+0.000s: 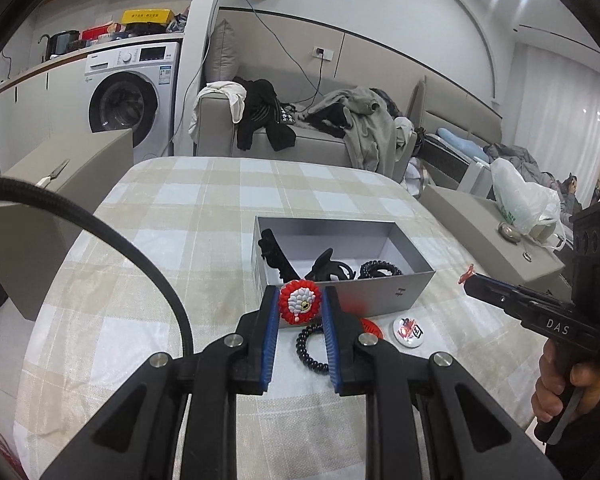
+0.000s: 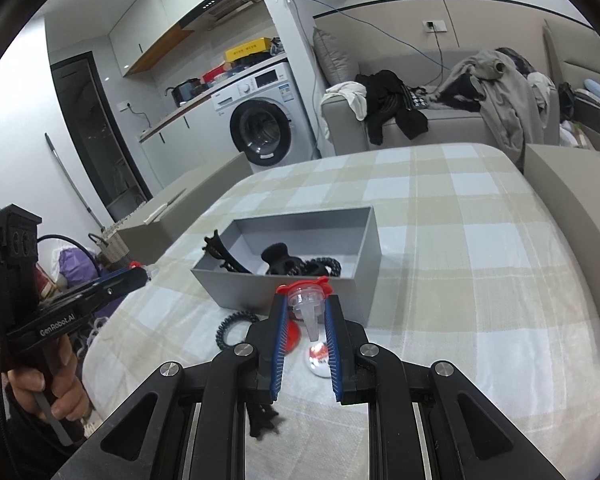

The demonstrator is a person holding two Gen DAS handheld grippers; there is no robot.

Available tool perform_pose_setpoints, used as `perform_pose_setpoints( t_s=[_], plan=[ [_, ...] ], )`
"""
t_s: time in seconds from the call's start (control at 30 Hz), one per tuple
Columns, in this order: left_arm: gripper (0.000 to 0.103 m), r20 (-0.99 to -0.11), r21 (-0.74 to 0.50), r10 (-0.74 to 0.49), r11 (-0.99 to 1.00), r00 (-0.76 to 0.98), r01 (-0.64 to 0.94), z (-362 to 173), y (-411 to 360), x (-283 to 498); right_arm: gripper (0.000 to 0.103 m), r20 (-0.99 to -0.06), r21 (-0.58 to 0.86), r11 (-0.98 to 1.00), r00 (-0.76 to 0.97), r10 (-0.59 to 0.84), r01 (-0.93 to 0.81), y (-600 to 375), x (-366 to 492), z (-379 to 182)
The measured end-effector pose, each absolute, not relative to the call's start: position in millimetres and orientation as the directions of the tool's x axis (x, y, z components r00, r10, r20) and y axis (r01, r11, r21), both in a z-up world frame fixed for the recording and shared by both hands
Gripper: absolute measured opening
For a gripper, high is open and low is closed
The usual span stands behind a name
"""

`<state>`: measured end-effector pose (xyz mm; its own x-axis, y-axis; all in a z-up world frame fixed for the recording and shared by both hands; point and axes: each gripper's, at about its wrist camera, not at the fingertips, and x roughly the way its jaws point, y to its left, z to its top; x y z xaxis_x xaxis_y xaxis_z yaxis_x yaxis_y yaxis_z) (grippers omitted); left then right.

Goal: Organize jewelry
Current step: 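Carry the brooch and the red clip over the grey box with both grippers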

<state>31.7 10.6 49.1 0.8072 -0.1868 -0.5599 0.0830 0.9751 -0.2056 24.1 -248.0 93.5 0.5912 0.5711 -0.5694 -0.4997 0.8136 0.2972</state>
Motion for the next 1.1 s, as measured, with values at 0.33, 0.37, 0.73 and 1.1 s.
perform_pose_setpoints(
  t_s=[0.33, 0.37, 0.73, 1.1],
  plan=[
    [0.015, -0.559, -0.244, -0.198, 0.967, 0.805, 0.069, 53, 18, 55, 0.017, -0.551, 0.332, 0.808, 0.596, 0.585, -0.486, -239, 45, 99],
    [0.015, -0.557, -0.243, -0.204, 0.967, 0.805, 0.077, 53, 17, 57, 0.017, -0.548, 0.335, 0.807, 0.597, 0.586, -0.486, -239, 46, 99],
    [0.016, -0.506, -0.271, -0.287, 0.948, 0.814, 0.166, 53, 14, 62, 0.017, -0.544, 0.338, 0.798, 0.588, 0.598, -0.499, -228, 60, 97],
    [0.015, -0.519, -0.274, -0.288, 0.948, 0.804, 0.162, 54, 15, 80, 0.017, -0.572, 0.370, 0.784, 0.543, 0.615, -0.498, -217, 87, 83]
  ],
)
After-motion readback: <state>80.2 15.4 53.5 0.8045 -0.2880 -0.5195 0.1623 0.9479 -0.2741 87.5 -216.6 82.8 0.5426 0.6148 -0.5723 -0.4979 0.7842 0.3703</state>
